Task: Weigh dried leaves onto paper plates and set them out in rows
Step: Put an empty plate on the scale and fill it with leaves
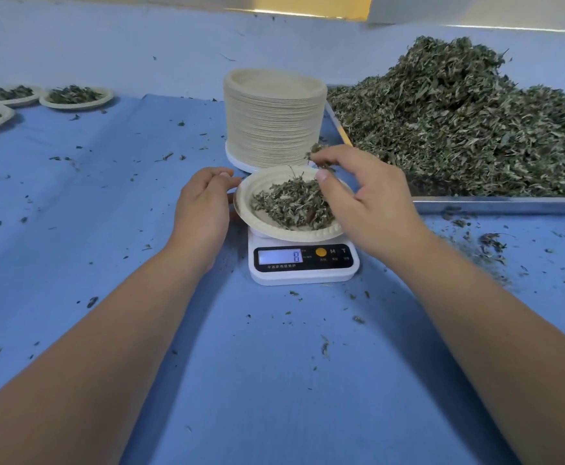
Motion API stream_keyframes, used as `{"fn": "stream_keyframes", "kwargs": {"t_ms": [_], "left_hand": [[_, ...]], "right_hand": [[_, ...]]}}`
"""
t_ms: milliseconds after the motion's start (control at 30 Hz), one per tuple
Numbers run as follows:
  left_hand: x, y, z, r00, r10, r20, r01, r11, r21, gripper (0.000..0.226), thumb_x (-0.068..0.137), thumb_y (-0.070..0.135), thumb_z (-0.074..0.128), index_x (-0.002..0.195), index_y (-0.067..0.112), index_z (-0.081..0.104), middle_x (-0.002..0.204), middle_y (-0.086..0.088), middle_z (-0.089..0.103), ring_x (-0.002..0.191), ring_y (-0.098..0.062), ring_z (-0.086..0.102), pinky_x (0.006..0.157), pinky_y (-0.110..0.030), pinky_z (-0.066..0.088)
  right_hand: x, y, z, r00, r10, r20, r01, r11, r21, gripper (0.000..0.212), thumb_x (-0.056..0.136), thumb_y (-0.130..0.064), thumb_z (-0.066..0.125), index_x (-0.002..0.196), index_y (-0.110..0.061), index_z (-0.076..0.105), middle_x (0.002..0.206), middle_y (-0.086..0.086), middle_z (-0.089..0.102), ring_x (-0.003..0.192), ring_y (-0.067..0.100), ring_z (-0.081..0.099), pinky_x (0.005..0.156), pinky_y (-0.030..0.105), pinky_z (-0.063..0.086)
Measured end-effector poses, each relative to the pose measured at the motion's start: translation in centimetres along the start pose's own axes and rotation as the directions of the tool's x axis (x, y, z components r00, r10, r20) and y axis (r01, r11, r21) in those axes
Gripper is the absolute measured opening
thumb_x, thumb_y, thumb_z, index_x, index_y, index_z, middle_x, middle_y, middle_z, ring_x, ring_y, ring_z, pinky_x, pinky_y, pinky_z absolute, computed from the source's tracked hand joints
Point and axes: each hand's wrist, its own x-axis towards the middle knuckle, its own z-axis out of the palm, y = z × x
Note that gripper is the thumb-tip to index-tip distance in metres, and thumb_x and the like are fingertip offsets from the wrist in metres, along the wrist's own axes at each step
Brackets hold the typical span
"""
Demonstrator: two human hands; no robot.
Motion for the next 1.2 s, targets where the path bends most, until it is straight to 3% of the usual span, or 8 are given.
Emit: {"fn": "stream_keyframes", "kwargs": {"t_ms": [100,200,267,467,667,867,1200], "left_hand": [[0.06,-0.08,-0.10,1.000,0.003,-0.004,-0.003,1.000,-0.002,0.022,0.103,0.022,0.046,0.099,0.027,0.066,0.107,0.009,0.074,0.077,0.009,0.069,0.061,-0.017,0.054],[0.07,-0.10,-0.12,1.000,0.007,-0.008,-0.007,1.000,0.016,0.022,0.102,0.024,0.046,0.098,0.028,0.068,0.103,0.013,0.074,0.078,0.010,0.069,0.065,-0.018,0.053],[0.10,-0.11,-0.11,1.000,0.012,-0.008,-0.012,1.000,0.023,0.023,0.102,0.025,0.046,0.098,0.028,0.068,0.102,0.015,0.074,0.079,0.009,0.069,0.069,-0.021,0.053],[0.23,-0.17,-0.06,1.000,0.013,-0.005,-0.013,0.999,0.038,0.024,0.103,0.024,0.047,0.098,0.025,0.070,0.106,0.011,0.073,0.082,0.006,0.069,0.071,-0.022,0.054],[0.20,-0.13,0.07,1.000,0.029,0.000,-0.029,0.999,0.038,0.027,0.102,0.022,0.047,0.092,0.025,0.071,0.100,0.008,0.072,0.077,0.004,0.068,0.066,-0.019,0.054],[0.22,-0.03,0.08,1.000,0.026,0.006,-0.026,0.999,0.034,0.027,0.103,0.023,0.046,0.093,0.024,0.071,0.107,0.001,0.072,0.094,-0.009,0.068,0.067,-0.019,0.055],[0.28,-0.12,0.06,1.000,0.018,0.009,-0.019,1.000,0.018,0.023,0.103,0.024,0.046,0.098,0.026,0.068,0.107,0.007,0.073,0.091,-0.001,0.070,0.069,-0.021,0.055]], "right_hand": [[-0.16,-0.02,0.14,0.998,-0.013,-0.068,0.016,0.999,0.037,0.022,0.099,-0.029,0.056,0.115,-0.029,0.071,0.093,-0.019,0.065,0.069,-0.008,0.057,0.063,0.008,0.037],[-0.40,-0.13,0.40,0.988,-0.051,-0.145,0.060,0.997,0.057,0.019,0.098,-0.022,0.058,0.109,-0.024,0.074,0.092,-0.017,0.067,0.075,0.010,0.063,0.064,0.026,0.047],[-0.39,-0.09,0.57,0.986,-0.070,-0.154,0.078,0.996,0.046,0.019,0.097,-0.023,0.058,0.107,-0.024,0.074,0.093,-0.017,0.068,0.076,0.019,0.065,0.069,0.031,0.048],[-0.30,0.42,0.86,0.983,-0.107,-0.147,0.111,0.994,0.015,0.018,0.097,-0.022,0.058,0.106,-0.021,0.074,0.094,-0.011,0.072,0.080,0.020,0.068,0.073,0.035,0.052],[-0.28,0.28,0.67,0.981,-0.141,-0.132,0.140,0.990,-0.016,0.019,0.099,-0.015,0.059,0.110,-0.014,0.074,0.099,-0.006,0.074,0.089,0.012,0.067,0.081,0.029,0.052],[-0.31,0.18,0.64,0.978,-0.182,-0.105,0.178,0.983,-0.048,0.019,0.099,-0.011,0.058,0.110,-0.012,0.074,0.100,-0.002,0.074,0.088,0.014,0.066,0.082,0.028,0.052],[-0.45,0.26,0.65,0.981,-0.182,-0.061,0.180,0.983,-0.029,0.020,0.100,-0.008,0.057,0.111,-0.011,0.073,0.090,0.008,0.073,0.081,0.024,0.065,0.076,0.038,0.050]]}}
